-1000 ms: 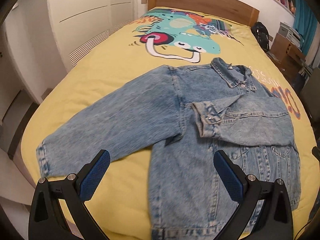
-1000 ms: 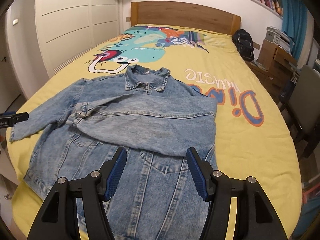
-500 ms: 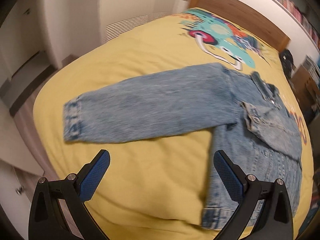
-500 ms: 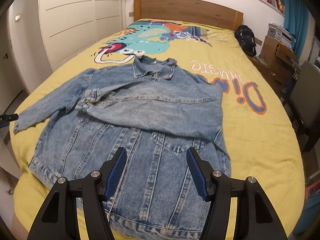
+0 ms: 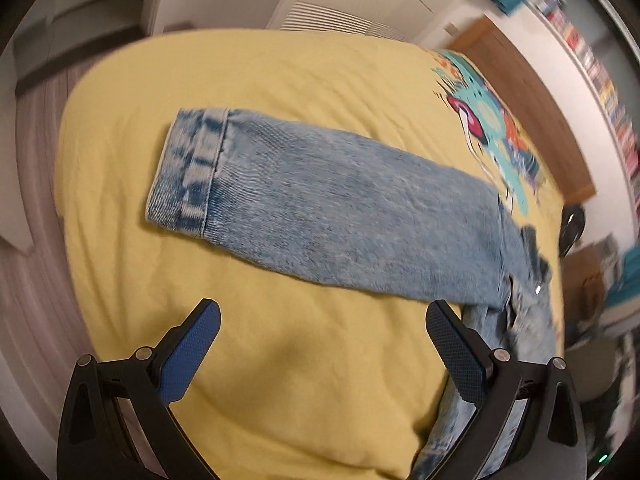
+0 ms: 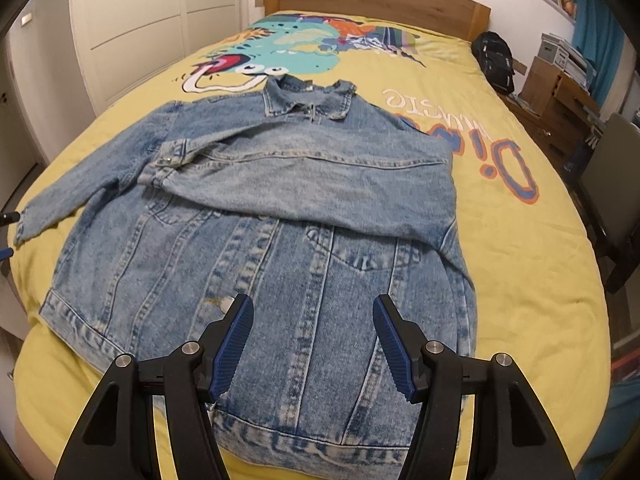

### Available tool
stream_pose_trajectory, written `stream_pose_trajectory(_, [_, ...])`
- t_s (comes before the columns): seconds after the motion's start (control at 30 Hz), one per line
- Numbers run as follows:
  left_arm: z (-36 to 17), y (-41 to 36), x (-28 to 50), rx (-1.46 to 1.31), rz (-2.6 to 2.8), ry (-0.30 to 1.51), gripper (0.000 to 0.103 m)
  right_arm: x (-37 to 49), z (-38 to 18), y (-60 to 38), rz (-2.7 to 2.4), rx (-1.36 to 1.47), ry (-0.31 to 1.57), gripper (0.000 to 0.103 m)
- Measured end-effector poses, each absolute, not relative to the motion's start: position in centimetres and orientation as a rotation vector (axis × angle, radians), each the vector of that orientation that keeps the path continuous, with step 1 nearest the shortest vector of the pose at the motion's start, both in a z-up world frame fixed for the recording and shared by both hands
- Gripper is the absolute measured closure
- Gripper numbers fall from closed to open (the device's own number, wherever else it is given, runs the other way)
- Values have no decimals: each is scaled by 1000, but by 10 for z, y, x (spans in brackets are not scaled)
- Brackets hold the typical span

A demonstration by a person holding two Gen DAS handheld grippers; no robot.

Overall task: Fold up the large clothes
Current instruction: 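Move the left gripper to the other sleeve cuff and grasp it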

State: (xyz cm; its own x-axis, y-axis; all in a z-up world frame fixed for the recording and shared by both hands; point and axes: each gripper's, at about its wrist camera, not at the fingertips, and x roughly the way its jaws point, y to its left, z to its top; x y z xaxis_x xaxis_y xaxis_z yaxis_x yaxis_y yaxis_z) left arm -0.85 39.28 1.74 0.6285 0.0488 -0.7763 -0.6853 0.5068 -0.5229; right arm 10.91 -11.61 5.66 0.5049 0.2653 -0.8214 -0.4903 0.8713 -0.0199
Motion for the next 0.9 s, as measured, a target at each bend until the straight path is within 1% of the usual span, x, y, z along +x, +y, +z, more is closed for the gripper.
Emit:
stream_pose_trajectory(0.13, [7, 414, -17, -1062, 495, 720, 5, 109, 52, -118, 445, -280, 950, 39])
stream_pose_trajectory(0.23, [-3, 430, -24, -1145, 481, 675, 11, 109, 50, -122, 430, -284, 960, 39])
stream_pose_trajectory(0.4, [-18, 449, -38, -1269, 456, 598, 26, 108, 48, -127, 405, -291, 972, 39])
stream_pose_trajectory(0.43, [-20, 453, -41, -1291, 448, 577, 28, 108, 48, -128, 402, -292, 972, 39])
stream_pose_trajectory(0.6, [-23, 474, -62, -1359, 421, 484, 43, 108, 47, -130, 389, -299, 980, 39])
stream_pose_trajectory(0.7, [-27, 488, -69, -1395, 414, 434, 49, 108, 47, -131, 385, -302, 983, 39])
stream_pose_trajectory(0.83, [-35, 502, -81, -1444, 417, 387, 52, 108, 46, -132, 380, -305, 985, 39])
stream_pose_trajectory(0.9, [-37, 507, -87, -1450, 421, 381, 56, 107, 45, -133, 377, -306, 988, 39])
